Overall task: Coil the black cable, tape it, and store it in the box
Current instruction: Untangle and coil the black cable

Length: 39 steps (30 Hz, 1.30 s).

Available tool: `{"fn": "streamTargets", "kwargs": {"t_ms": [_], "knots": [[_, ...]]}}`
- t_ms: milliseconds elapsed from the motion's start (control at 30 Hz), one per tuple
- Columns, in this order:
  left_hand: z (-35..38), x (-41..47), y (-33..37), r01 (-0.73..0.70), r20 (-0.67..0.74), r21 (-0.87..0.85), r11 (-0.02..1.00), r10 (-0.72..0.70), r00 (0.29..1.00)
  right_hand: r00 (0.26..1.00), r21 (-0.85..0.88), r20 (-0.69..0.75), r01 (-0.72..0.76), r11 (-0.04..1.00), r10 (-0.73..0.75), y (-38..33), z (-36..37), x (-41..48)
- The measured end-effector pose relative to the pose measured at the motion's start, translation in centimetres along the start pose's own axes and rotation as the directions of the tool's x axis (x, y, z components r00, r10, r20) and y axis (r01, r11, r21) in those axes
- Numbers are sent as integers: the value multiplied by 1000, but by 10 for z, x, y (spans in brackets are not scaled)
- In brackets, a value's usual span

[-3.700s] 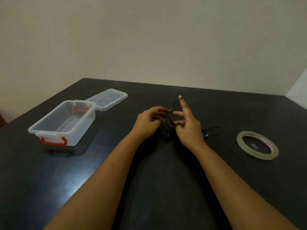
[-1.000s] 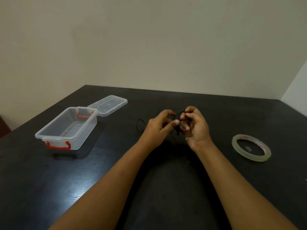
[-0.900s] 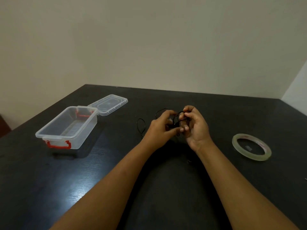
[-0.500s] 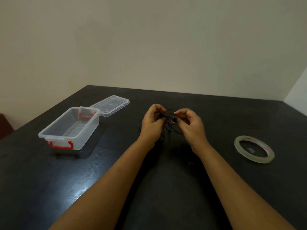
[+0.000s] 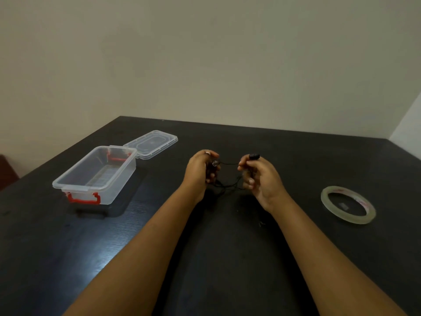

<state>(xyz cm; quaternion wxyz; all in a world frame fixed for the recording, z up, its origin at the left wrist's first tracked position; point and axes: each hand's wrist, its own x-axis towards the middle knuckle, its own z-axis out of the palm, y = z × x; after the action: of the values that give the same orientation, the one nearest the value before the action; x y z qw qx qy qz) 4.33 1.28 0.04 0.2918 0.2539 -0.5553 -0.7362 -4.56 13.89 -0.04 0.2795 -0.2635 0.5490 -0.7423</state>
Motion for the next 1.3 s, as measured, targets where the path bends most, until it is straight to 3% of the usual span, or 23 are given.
{"fn": "streamTargets", "kwargs": {"t_ms": [167,233,300,367,467,600,700,900,1000,1100,1167,1300], "knots": [[1,-4,4,159,99,-147,976,-145,984,999,107,-34,-8,994,12,2,-4,4],[2,-5,4,162,113,-178,971,-143,983,999,-148,22,53,988,-50,0,-3,0],[2,-5,3,147,124,-158,976,-128,984,992,-398,83,116,910,-90,2,3,-3],[1,-5,3,113,106,-73,991,-105,989,990,-442,70,144,886,-126,6,8,-3],[1,-4,3,63,103,30,998,-65,993,994,-329,21,112,938,-111,6,5,-2],[2,-3,-1,-13,138,162,987,-9,990,986,-170,157,-23,985,50,3,0,-4],[3,-3,-4,-47,140,155,987,25,990,966,-157,219,-104,982,137,1,5,-7],[5,-6,-6,-119,18,164,979,118,993,931,-2,324,-178,984,169,0,3,-9],[7,-8,-3,-137,27,221,966,135,991,959,-29,233,-157,987,159,2,5,-4],[9,-14,6,14,201,-19,1000,-10,980,995,-53,38,-90,995,92,6,5,2],[9,-14,8,51,265,-128,990,-15,964,999,-198,-19,-34,980,31,7,2,3],[3,-8,6,-2,227,-194,981,47,973,996,-486,2,75,871,-85,12,1,4]]}}
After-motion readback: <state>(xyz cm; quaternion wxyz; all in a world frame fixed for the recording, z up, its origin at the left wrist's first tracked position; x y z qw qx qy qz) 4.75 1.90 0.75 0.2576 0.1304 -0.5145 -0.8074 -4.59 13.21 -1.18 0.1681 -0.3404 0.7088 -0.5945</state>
